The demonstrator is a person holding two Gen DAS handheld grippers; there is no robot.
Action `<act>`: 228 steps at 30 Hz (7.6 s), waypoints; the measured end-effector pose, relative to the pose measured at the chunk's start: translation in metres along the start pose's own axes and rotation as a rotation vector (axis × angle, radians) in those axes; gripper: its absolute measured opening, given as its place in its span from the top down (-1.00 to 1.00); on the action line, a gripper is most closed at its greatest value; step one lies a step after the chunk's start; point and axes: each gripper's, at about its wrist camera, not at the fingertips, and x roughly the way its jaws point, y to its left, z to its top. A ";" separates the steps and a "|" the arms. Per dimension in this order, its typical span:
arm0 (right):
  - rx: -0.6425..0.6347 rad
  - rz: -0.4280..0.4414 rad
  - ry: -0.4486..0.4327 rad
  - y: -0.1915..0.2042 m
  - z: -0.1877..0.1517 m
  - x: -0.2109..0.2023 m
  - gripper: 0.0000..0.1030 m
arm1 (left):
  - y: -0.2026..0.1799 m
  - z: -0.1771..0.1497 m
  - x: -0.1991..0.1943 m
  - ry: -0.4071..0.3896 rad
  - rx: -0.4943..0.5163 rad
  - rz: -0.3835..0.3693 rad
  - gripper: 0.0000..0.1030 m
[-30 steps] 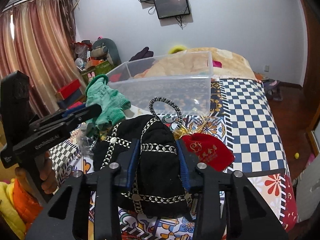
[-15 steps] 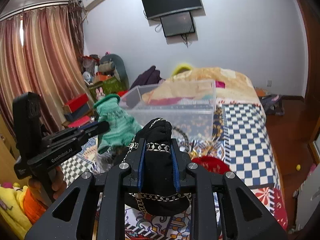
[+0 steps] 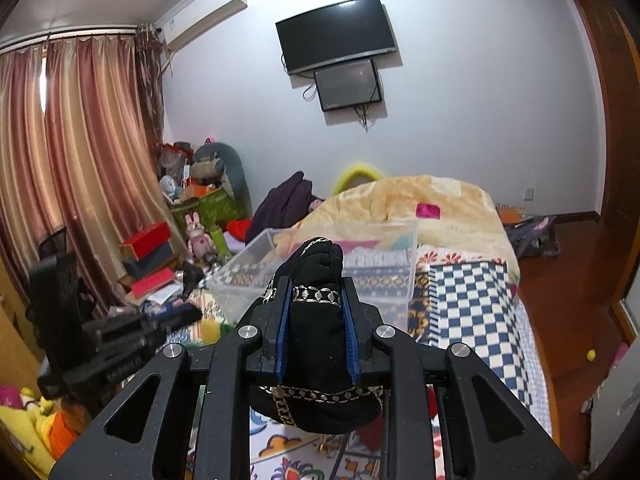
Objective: Organize soft objects
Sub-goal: 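Grasp the green knit glove with the left gripper while the right grasps the black chain bag, then lower the green glove into the box with the left gripper while the right drops the black bag in, then grasp the yellow sponge with the left gripper while the right grasps the red pouch, then place the yellow sponge in the box with the left gripper while the right drops the red pouch in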
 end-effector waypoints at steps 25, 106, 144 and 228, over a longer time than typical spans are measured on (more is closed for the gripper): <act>0.007 -0.041 -0.025 -0.003 0.001 -0.006 0.60 | 0.008 -0.065 0.009 0.223 0.000 0.034 0.56; -0.110 -0.147 0.073 -0.013 0.008 0.032 -0.54 | 0.027 0.035 0.023 0.000 0.028 0.079 -0.84; -0.024 -0.198 0.279 -0.033 -0.076 0.031 0.87 | 0.042 -0.037 0.033 0.131 -0.057 0.081 0.24; -0.071 -0.135 0.124 -0.015 0.023 0.112 0.85 | 0.040 0.052 0.111 0.153 0.058 0.167 0.23</act>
